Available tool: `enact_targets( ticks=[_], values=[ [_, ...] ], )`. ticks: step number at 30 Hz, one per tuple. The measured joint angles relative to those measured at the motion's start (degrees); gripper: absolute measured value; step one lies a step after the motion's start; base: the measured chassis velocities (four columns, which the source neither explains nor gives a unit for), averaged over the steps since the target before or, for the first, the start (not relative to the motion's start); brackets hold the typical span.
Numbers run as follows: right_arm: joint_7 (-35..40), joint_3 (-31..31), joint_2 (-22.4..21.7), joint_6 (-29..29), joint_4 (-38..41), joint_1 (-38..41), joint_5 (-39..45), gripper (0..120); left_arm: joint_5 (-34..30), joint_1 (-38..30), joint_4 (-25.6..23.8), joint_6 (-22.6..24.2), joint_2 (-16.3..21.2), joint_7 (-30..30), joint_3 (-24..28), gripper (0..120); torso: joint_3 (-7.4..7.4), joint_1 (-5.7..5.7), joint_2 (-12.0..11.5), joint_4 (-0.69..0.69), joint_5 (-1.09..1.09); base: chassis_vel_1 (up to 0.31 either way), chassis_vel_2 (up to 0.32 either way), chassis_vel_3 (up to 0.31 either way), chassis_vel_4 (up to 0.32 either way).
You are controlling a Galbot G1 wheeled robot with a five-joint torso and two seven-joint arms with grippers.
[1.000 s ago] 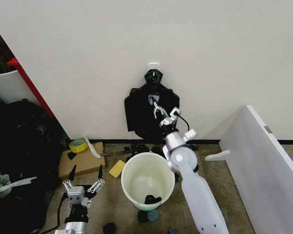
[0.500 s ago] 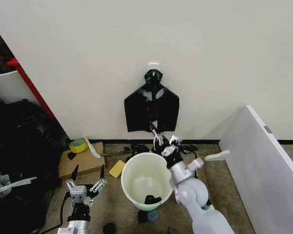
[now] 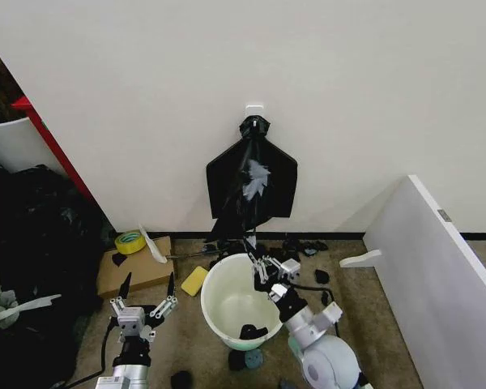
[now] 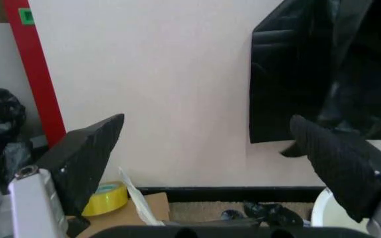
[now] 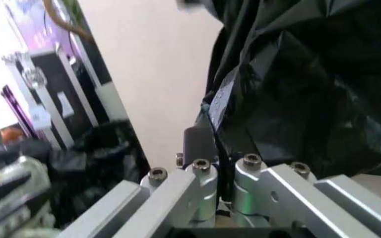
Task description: Place the garbage bag over the trash bin.
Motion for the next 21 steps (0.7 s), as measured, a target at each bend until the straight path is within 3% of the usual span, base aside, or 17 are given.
enact_targets(
  ticks=[6, 21],
  values=[
    [0.04, 0.74, -0.44, 2.44, 0.93, -2.80, -4.92, 0, -0.19, -0.48, 0.34, -0.01, 0.21, -0.03, 0.06, 99, 0.00, 0.00, 0.00, 0.00, 0.00, 0.000, 0.000, 0.000, 0.000],
    [-4.10, 2.41, -1.63, 7.60, 0.44, -6.33, -7.69, 0, -0.32, -0.45, 0.34, -0.05, 0.31, -0.08, 0.06, 99, 0.00, 0.00, -0.01, 0.00, 0.00, 0.000, 0.000, 0.000, 0.000]
  ],
)
